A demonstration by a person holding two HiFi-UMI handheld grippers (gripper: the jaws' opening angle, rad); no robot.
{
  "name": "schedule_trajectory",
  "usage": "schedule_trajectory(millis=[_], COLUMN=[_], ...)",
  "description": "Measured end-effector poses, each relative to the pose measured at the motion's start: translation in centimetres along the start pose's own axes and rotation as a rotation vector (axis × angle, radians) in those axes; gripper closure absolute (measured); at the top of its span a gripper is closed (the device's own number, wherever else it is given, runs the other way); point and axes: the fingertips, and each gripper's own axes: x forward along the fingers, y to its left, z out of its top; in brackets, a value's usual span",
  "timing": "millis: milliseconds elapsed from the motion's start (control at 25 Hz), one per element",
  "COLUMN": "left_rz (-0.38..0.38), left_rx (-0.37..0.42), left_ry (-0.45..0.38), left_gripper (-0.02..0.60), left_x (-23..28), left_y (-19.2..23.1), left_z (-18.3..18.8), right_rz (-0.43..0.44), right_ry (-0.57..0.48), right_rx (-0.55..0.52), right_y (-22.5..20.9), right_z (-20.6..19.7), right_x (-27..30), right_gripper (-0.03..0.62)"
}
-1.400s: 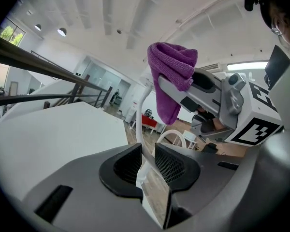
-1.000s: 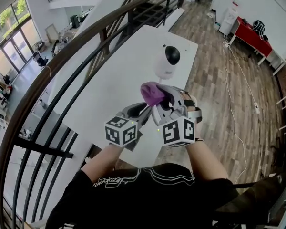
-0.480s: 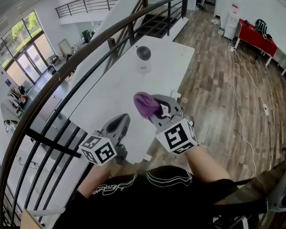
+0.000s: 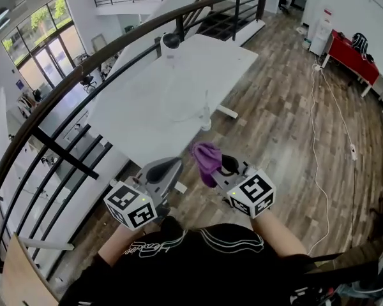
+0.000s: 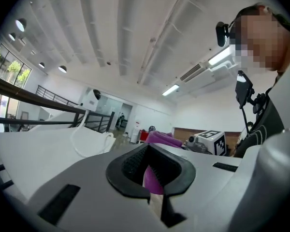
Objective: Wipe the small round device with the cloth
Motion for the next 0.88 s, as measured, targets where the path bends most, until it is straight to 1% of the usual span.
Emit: schedule_trajectory(millis=[120,200,280,360,440,640,880], left_rz=[0.001,0.009,0.019,0.029,0.039,0.062,0.066], left_rx=[-0.016,-0.022,-0.008,0.021,0.034,0.015,0.006], left_ry=[0.009,0.022,0.036,0.052,0.058,0.056,0.069], left_gripper=[0.574,0.574,0.574,0.574,0.574,0.574,0.574], left_x=[0.1,0.0,-0.2,-0.4,-0.6,-1.2,-2.1], left_y=[-3.8,-5.9,-7.7,-8.8,-9.6,-10.3,-10.8], left_z=[-2.1,-3.0,-3.6,-4.0,-4.1,-4.2,-4.8], right_rz=[0.039,0.06,0.075,0.075,0.077,0.101,0.123], right_ry=[0.014,0.002,-0.018,-0.039,-0.05,-0.043,-0.031], right_rx=[0.053,0.092,0.126,0.158,0.186,0.205,0.185], right_y=[1.7,2.6,3.5,3.9,4.0,4.7,6.2], right_z=[-2.2,-2.5,-2.6,-2.8,-2.9,-2.9,-3.2], right_x=[-4.1,-6.2,-8.0,-9.4,-10.6,-11.3,-11.0], right_gripper=[0.533,0.533,0.533,0.533,0.533,0.533,0.533])
